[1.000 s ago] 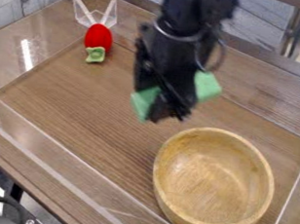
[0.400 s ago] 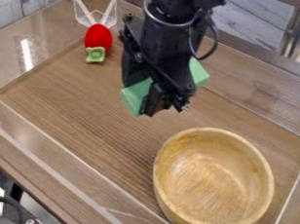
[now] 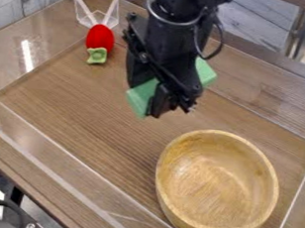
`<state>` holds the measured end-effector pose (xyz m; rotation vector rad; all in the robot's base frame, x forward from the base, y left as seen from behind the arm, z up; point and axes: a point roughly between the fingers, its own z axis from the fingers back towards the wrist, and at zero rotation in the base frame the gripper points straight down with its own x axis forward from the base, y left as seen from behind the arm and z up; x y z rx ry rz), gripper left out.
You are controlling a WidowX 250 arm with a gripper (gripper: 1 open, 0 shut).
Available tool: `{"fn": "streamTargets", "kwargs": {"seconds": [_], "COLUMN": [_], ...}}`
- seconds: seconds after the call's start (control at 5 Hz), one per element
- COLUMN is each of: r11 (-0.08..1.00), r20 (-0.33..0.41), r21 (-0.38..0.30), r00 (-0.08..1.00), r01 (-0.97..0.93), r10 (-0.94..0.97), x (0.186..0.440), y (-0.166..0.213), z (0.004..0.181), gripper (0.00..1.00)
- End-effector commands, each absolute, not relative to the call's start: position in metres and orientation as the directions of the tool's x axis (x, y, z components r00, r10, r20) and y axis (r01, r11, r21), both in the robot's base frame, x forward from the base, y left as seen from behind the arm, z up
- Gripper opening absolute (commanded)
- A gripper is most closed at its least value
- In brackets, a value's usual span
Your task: Remove the green stick from the brown bowl and put it on the table
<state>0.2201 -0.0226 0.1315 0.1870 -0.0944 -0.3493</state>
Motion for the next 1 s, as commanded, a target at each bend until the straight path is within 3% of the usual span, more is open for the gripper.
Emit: {"fn": "streamTargets", "kwargs": {"seconds": [0.0, 0.6, 0.8], "r11": [0.905, 0.874, 0.887], "r20": [0.093, 0.077, 0.084], "r21": [0.197, 0.18, 0.174], "r00": [0.911, 0.879, 0.891], "r01": [0.378, 0.452, 0.427], "r10": [-0.401, -0.47, -0.446], "x": [0.227, 0.231, 0.221], "y": [-0.033, -0.003, 0.018], "z": [0.132, 0.126, 0.124], "gripper": [0.0, 0.0, 0.0]}}
